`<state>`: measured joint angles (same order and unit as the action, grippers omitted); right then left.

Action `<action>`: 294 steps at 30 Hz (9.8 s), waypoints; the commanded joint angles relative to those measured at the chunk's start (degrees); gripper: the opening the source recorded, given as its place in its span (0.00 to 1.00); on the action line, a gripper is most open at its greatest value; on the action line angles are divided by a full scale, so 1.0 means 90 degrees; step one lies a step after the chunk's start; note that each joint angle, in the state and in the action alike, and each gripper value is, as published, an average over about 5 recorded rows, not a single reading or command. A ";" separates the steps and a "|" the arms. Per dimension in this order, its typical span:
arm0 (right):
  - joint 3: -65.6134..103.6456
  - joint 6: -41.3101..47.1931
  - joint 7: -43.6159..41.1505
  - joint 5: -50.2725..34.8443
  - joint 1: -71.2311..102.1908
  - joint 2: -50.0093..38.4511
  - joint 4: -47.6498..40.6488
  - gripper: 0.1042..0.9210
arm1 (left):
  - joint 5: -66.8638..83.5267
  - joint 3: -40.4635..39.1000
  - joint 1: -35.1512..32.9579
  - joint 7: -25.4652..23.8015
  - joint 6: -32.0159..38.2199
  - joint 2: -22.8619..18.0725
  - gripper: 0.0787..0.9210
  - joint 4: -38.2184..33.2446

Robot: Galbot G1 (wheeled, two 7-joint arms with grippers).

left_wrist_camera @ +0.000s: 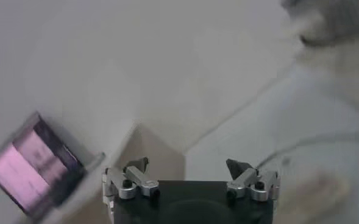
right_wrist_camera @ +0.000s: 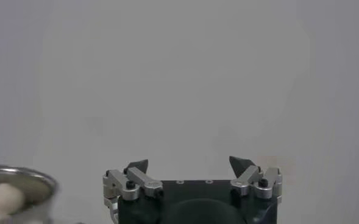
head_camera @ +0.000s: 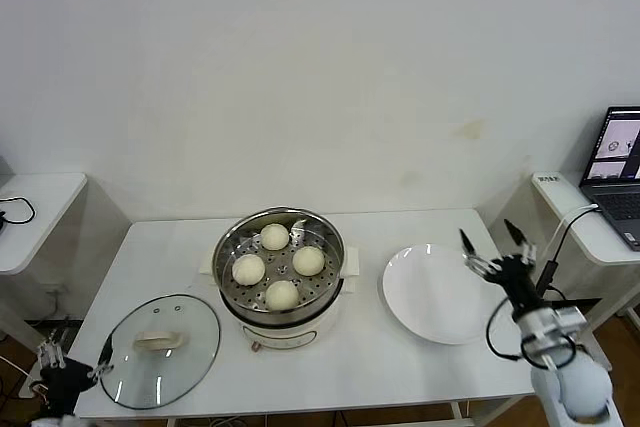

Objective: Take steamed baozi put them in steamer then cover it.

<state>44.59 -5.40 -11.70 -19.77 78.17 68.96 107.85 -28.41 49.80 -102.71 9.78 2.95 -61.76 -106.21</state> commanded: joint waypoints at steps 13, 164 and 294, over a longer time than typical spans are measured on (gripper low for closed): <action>0.0810 -0.0417 -0.0062 0.0324 0.0967 0.1090 -0.0101 0.88 | -0.4884 -0.0543 0.1043 0.0413 0.0736 -0.0156 0.88 0.1136; -0.0476 -0.0722 -0.0192 0.1963 0.1381 0.1799 0.0140 0.88 | -0.4618 -0.4967 0.5458 -0.2626 -0.2513 -0.0598 0.08 -0.0167; -0.0991 -0.0694 -0.0259 0.1909 0.2220 0.1421 0.0242 0.88 | 0.4320 -0.1283 -0.0969 0.0146 0.1517 -0.1613 0.88 -0.1402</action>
<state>35.99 -11.72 -14.13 -2.54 97.98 81.72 110.03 9.44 38.10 -111.31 11.42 16.42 -75.97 -119.22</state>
